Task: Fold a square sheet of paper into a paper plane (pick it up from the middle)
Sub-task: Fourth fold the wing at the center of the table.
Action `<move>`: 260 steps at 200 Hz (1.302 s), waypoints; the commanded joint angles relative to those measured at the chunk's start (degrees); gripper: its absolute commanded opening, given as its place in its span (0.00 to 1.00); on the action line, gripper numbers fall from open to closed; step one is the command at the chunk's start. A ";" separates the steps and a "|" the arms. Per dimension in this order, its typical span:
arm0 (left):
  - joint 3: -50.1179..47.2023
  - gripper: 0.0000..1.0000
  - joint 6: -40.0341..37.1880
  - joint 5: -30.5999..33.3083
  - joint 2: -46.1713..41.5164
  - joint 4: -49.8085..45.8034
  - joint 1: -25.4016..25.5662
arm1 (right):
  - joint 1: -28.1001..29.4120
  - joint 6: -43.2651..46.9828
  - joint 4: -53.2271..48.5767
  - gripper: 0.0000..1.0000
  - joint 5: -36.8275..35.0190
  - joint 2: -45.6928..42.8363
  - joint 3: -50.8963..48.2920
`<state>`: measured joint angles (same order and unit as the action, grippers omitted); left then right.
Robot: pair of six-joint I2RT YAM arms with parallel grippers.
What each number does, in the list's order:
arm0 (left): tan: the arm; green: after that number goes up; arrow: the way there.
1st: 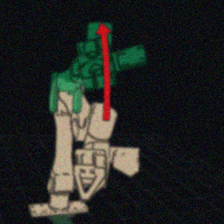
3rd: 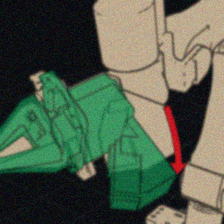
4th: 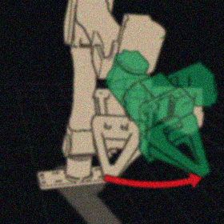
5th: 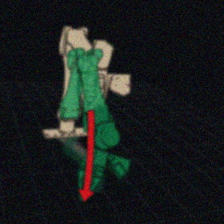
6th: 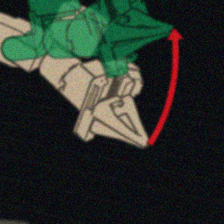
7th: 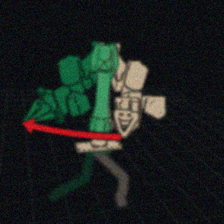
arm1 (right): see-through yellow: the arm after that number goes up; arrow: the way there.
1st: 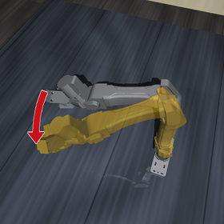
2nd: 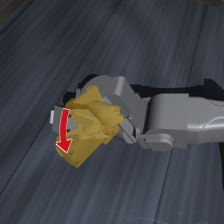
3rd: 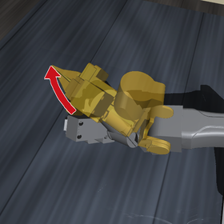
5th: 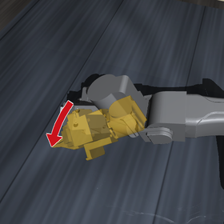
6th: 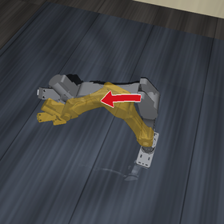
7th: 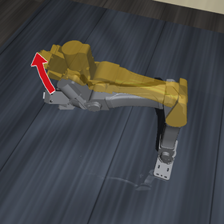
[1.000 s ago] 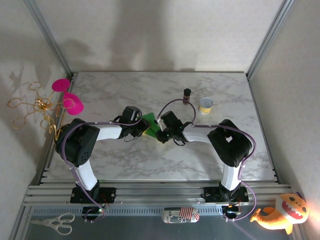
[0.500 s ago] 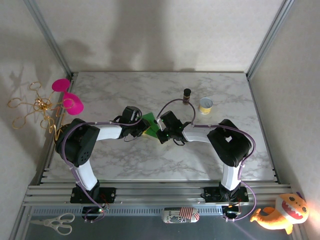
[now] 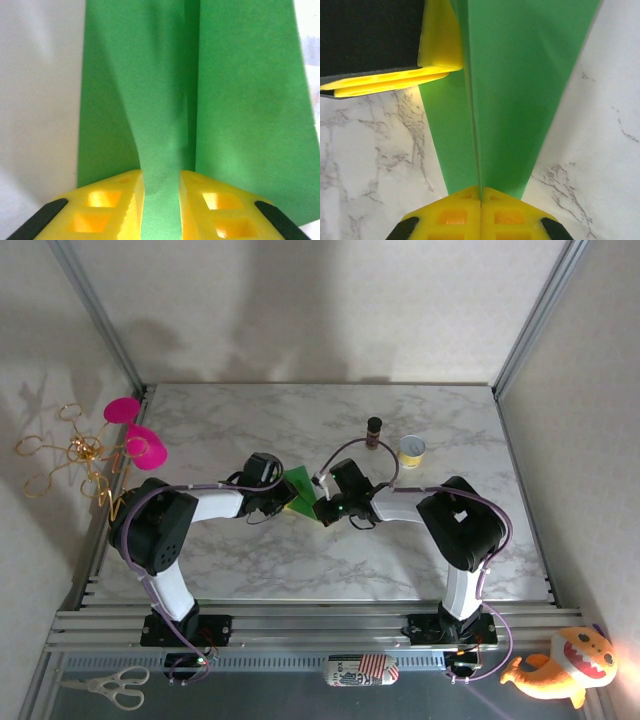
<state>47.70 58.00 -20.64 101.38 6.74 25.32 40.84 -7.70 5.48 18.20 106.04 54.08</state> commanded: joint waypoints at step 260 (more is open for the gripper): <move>-6.23 0.12 2.03 -12.49 2.39 26.42 0.25 | -7.00 -11.11 -0.41 0.07 21.17 8.00 0.93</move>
<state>41.43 59.31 -31.59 102.52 30.35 25.32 33.89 -18.13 9.37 39.13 111.79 54.59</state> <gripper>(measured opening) 0.123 0.071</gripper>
